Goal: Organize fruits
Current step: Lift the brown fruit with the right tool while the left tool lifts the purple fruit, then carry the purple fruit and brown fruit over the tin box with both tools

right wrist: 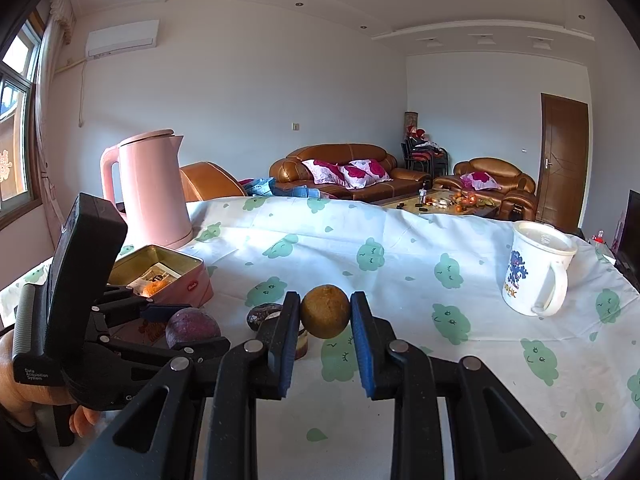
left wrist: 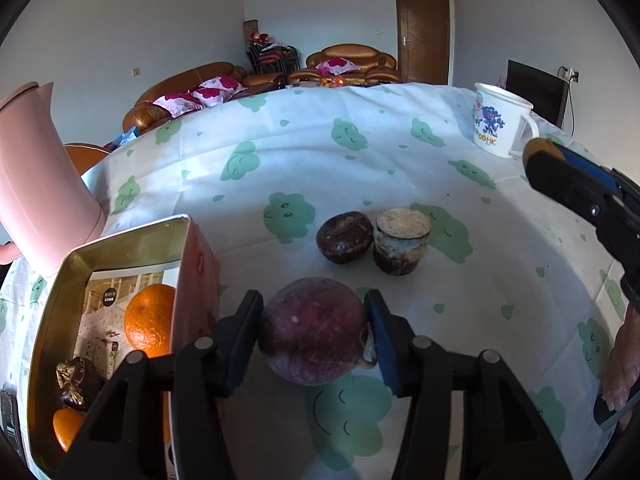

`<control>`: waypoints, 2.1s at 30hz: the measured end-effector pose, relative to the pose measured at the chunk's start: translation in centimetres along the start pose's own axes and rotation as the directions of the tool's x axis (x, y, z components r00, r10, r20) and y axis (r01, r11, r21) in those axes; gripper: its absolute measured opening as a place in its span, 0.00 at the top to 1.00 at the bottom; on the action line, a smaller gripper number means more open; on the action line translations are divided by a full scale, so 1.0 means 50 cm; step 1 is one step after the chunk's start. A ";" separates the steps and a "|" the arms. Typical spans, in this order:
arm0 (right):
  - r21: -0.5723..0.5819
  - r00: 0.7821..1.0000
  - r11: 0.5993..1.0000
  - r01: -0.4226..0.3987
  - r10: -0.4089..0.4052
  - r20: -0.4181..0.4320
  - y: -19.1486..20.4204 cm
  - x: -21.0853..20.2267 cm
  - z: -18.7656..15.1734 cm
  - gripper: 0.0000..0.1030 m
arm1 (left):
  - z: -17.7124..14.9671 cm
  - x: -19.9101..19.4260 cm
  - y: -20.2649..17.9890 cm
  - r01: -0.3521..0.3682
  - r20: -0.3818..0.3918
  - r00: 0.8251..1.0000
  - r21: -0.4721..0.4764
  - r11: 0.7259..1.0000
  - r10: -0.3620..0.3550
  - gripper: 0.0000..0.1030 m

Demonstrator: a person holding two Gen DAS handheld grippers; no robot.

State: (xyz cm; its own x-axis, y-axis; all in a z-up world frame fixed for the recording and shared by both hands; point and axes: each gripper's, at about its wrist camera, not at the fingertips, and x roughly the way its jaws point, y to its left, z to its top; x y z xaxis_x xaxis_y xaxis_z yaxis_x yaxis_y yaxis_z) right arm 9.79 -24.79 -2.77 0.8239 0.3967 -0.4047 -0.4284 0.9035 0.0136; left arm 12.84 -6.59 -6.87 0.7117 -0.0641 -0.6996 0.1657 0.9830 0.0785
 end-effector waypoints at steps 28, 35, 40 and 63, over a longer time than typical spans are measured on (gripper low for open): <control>-0.034 0.996 0.999 0.012 -0.009 0.094 0.017 -0.035 -0.004 0.73 | -0.018 -0.099 0.010 -0.018 0.251 0.968 -0.042 0.999 0.028 0.48; -0.067 0.993 0.998 -0.004 0.012 0.115 0.033 -0.042 -0.004 0.74 | -0.025 -0.117 0.019 -0.015 0.296 0.955 -0.062 0.998 0.033 0.48; -0.091 0.995 0.996 -0.013 0.023 0.102 0.049 -0.037 -0.003 0.74 | -0.031 -0.127 0.023 -0.011 0.313 0.949 -0.067 0.998 0.032 0.48; -0.171 0.990 0.981 -0.094 0.110 0.085 0.151 -0.018 0.048 0.73 | -0.044 -0.181 0.100 -0.003 0.357 0.933 -0.144 0.990 0.054 0.48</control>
State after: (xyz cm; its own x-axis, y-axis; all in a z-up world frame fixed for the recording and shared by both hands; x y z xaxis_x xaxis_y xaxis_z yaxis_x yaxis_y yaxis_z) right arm 6.69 -17.94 -0.11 0.8003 0.5061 -0.3217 -0.5612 0.8211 -0.1043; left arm 5.74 -0.74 -1.70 0.9164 -0.0677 -0.3946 0.0640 0.9977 -0.0225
